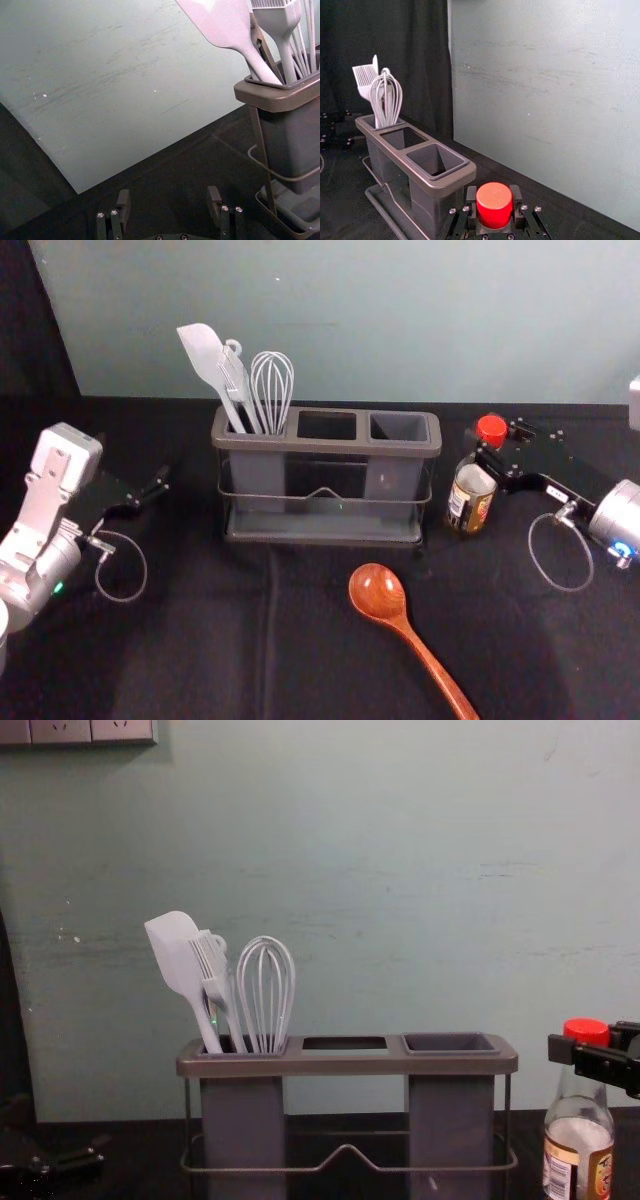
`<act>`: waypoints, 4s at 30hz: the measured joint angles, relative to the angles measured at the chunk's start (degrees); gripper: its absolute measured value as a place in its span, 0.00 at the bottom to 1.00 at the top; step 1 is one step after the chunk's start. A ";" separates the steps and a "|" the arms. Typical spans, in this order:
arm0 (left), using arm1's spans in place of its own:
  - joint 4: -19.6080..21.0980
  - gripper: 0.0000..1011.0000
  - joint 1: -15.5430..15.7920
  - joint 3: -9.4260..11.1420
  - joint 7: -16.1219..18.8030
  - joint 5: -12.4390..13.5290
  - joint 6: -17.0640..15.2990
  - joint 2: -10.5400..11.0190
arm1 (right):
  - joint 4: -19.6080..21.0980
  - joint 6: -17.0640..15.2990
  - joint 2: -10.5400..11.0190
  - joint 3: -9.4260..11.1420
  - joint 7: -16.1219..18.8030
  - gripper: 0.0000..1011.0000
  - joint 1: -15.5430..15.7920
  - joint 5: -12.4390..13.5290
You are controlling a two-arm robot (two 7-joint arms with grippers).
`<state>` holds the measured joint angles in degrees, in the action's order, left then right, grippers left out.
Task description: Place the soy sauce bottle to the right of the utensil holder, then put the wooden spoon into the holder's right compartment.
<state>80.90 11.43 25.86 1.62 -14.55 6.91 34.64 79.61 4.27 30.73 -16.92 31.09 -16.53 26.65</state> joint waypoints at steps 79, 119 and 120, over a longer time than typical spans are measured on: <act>0.00 0.99 0.00 0.00 0.00 0.00 0.00 0.00 | 31.84 -36.99 3.28 -7.69 -13.11 0.99 7.00 -3.10; 0.00 0.99 0.00 0.00 0.00 0.00 0.00 0.00 | 22.74 -52.70 -8.20 -10.25 -19.43 0.99 6.02 -9.71; 0.00 0.99 0.00 0.00 0.00 0.00 0.00 0.00 | 22.57 -52.70 -8.33 -10.24 -19.37 0.99 5.97 -9.82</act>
<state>80.90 11.43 25.86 1.62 -14.55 6.91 34.65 102.18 -48.43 22.40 -27.16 11.73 -10.56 16.83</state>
